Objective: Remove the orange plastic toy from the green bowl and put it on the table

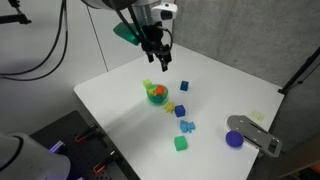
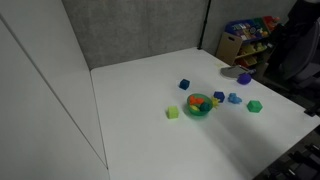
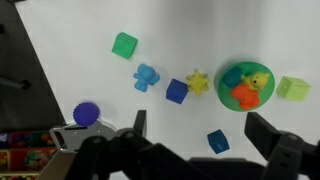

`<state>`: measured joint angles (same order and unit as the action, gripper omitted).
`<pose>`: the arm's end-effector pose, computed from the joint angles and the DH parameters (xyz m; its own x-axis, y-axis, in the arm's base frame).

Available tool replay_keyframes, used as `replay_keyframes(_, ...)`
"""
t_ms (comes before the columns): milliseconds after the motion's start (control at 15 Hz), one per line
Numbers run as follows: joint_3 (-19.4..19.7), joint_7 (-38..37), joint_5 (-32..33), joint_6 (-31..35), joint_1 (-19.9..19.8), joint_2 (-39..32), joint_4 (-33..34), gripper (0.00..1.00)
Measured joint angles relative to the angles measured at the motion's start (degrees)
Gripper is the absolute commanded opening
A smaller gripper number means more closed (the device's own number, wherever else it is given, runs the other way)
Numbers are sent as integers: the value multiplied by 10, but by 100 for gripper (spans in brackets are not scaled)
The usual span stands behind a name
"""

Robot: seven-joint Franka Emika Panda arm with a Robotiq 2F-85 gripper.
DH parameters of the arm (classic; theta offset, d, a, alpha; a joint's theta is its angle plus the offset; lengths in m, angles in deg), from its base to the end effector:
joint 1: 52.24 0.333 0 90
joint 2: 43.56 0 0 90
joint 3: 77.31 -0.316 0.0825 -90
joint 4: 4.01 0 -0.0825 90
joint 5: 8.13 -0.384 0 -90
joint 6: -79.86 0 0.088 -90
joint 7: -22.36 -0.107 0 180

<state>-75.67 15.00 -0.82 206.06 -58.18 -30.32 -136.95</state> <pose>0.4772 -0.0683 0.4447 0.9756 -0.1829 0.1219 -0.1942 -0.9769 0.0891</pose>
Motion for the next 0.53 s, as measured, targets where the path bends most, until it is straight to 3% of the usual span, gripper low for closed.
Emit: replay_keyframes(533, 0, 42, -96, 17, 33, -114, 82, 100)
